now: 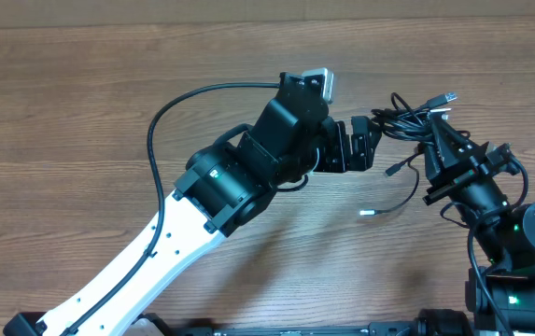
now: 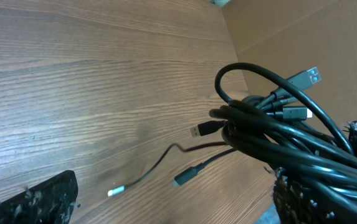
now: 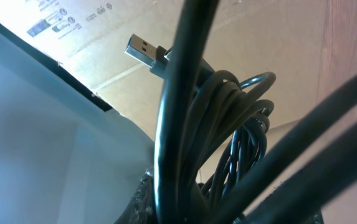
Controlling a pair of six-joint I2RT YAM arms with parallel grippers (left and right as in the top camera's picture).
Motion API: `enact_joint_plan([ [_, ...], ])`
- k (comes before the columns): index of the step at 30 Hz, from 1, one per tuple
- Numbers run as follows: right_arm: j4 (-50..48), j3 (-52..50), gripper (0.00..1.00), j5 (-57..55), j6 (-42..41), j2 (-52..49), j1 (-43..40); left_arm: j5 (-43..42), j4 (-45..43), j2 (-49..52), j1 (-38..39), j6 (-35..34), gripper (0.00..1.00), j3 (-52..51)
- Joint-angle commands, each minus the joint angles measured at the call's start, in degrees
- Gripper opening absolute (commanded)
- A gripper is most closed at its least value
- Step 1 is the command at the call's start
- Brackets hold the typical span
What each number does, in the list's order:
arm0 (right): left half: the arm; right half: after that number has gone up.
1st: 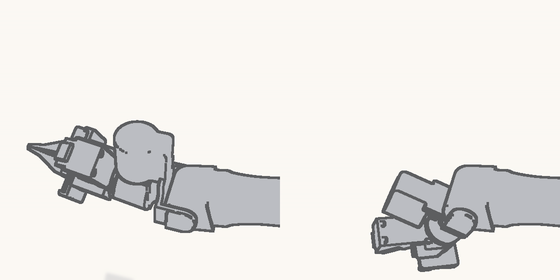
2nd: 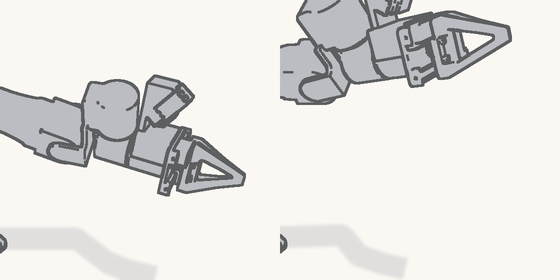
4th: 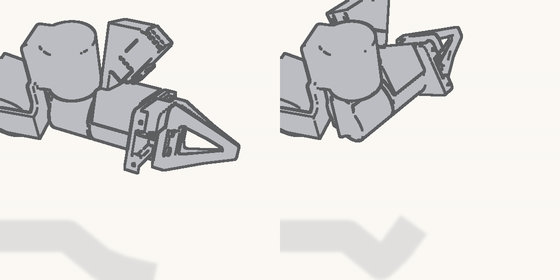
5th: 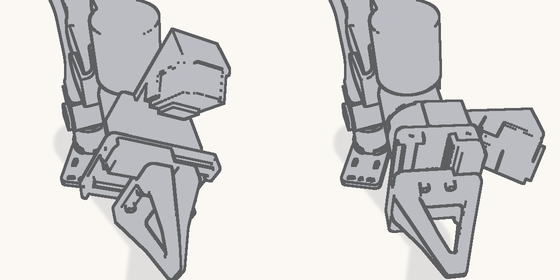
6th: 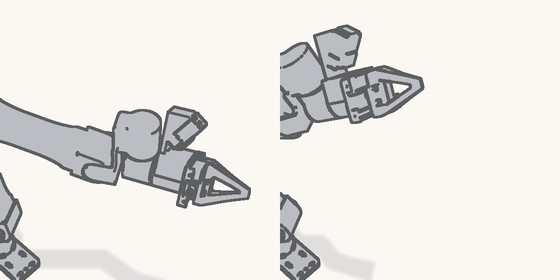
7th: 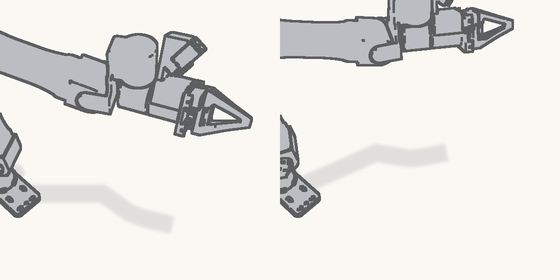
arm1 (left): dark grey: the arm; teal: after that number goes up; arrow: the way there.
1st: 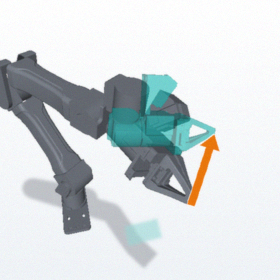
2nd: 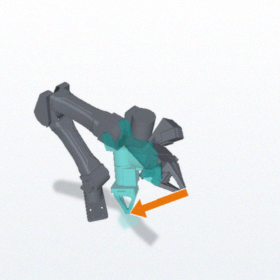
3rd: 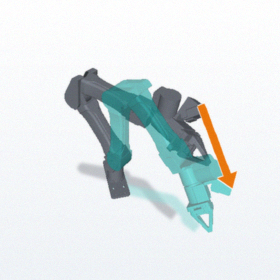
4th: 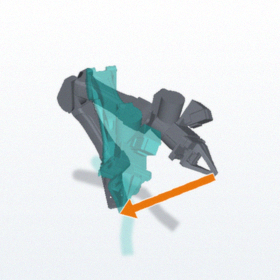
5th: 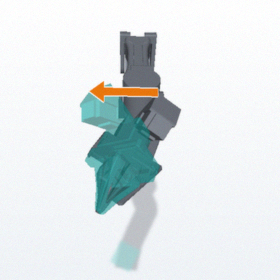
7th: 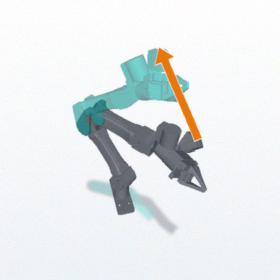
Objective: Untangle cables
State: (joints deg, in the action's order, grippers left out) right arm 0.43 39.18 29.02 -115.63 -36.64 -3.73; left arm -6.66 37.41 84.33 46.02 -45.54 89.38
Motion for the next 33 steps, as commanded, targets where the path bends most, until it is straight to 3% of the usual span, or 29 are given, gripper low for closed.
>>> enact_joint_plan([
  [1,-0.9,0.2,0.04,-0.3,-3.1,0.5,0.2,-0.4,-0.8,1.7,0.1,-0.8,1.00,1.2],
  [28,1.5,0.2,0.04,1.5,-2.6,0.5,0.2,-1.3,-6.3,4.1,0.1,0.6,1.00,1.2],
  [33,1.5,0.2,0.04,1.5,-2.6,0.5,0.2,2.9,-7.6,4.1,0.1,1.0,1.00,1.2],
])
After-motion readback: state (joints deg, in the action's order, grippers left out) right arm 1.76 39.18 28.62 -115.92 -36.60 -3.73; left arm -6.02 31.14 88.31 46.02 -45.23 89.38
